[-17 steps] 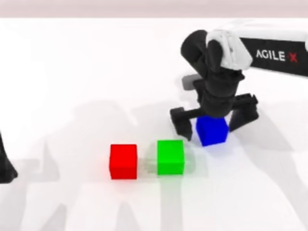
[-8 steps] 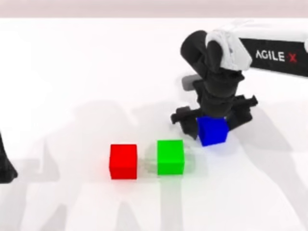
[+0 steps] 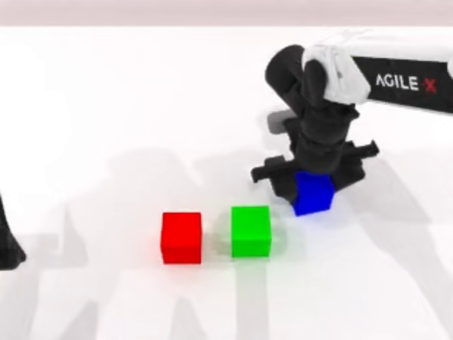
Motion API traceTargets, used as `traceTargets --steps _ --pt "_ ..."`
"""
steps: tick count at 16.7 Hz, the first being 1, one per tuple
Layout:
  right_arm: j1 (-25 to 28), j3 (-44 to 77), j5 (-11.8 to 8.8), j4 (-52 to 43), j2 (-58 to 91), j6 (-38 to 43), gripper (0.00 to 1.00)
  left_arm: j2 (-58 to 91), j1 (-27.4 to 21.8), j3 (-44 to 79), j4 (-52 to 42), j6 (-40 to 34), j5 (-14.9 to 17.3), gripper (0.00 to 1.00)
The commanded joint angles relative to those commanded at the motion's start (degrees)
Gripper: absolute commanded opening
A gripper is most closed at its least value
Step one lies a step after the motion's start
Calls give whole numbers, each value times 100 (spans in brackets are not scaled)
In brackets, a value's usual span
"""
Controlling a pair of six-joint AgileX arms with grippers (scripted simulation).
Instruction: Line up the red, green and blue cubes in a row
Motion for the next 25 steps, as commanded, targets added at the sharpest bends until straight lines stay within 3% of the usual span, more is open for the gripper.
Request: traceTargets --steps 9,17,25 --pt "-12 22 3 -23 -13 5 0 0 0 0 0 0 0 100" --pt "34 967 -1 -1352 -386 -5 0 0 0 0 0 0 0 100" --pt "125 549 -3 -1270 -776 426 0 0 0 0 0 0 0 100"
